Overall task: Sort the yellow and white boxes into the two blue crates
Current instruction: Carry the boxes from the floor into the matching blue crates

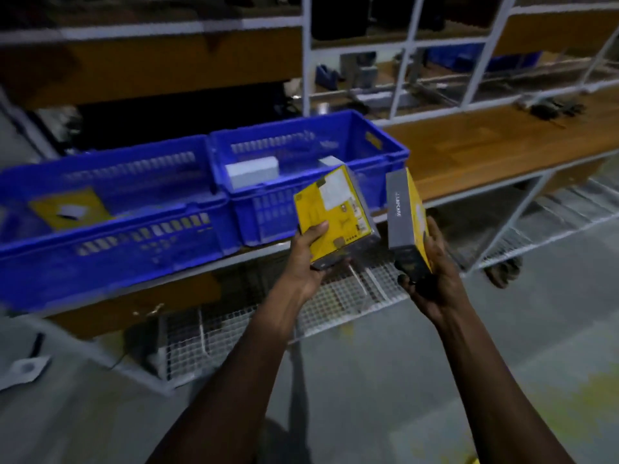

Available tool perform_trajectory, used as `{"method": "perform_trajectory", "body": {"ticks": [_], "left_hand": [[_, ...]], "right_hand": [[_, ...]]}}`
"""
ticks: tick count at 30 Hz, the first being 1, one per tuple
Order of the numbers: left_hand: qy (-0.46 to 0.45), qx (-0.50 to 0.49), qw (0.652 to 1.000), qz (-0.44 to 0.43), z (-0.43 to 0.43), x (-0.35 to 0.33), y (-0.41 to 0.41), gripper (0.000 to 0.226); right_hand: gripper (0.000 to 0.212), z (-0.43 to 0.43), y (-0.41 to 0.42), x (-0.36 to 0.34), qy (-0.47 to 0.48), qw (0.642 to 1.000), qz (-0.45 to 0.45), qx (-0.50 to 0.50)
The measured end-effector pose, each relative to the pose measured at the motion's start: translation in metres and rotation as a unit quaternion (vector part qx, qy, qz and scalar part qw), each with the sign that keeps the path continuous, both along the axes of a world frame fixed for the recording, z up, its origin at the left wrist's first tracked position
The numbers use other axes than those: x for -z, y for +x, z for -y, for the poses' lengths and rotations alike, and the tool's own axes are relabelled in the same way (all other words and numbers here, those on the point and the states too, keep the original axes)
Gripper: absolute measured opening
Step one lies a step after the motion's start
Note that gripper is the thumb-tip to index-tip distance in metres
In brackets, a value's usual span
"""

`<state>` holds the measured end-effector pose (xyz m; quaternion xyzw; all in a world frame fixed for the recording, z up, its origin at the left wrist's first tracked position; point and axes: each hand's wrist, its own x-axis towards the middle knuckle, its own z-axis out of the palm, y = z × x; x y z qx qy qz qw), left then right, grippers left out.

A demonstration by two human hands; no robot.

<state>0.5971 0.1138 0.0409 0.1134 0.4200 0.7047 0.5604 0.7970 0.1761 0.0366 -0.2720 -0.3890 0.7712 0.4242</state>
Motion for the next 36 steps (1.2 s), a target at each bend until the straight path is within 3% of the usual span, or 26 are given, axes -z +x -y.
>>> {"method": "perform_trajectory", "body": {"ticks": [3, 10, 15, 18, 22, 26, 30, 34, 36], "left_hand": [[0.013, -0.032, 0.999, -0.006, 0.019, -0.025, -0.075, 0.044], [0.027, -0.105, 0.991, -0.076, 0.087, -0.051, -0.253, 0.033], [-0.032, -0.163, 0.98, -0.112, 0.115, -0.05, -0.337, 0.035], [-0.087, -0.197, 0.956, -0.199, 0.122, -0.054, -0.37, 0.028], [-0.146, -0.228, 0.905, -0.329, 0.129, -0.054, -0.4, 0.054], [-0.192, -0.236, 0.88, -0.364, 0.133, -0.045, -0.419, 0.064], [-0.246, -0.236, 0.857, -0.386, 0.133, -0.037, -0.437, 0.055], [-0.357, -0.07, 0.794, -0.487, 0.131, -0.029, -0.46, 0.071], [-0.373, -0.034, 0.767, -0.521, 0.122, -0.024, -0.462, 0.072]], "right_hand": [[0.055, 0.007, -0.083, -0.016, 0.008, 1.0, 0.005, -0.013], [0.045, 0.036, -0.264, -0.042, 0.06, 0.993, 0.074, -0.072], [0.044, 0.06, -0.346, -0.044, 0.046, 0.987, 0.116, -0.097], [0.055, 0.058, -0.383, -0.045, 0.058, 0.982, 0.158, -0.09], [0.059, 0.047, -0.429, -0.042, 0.087, 0.966, 0.237, -0.061], [0.046, 0.037, -0.471, -0.03, 0.136, 0.943, 0.303, -0.011], [0.031, 0.04, -0.491, -0.032, 0.149, 0.936, 0.32, -0.002], [0.036, 0.031, -0.49, -0.035, 0.321, 0.829, 0.459, 0.002], [0.04, 0.023, -0.486, -0.035, 0.351, 0.804, 0.479, 0.007]]}}
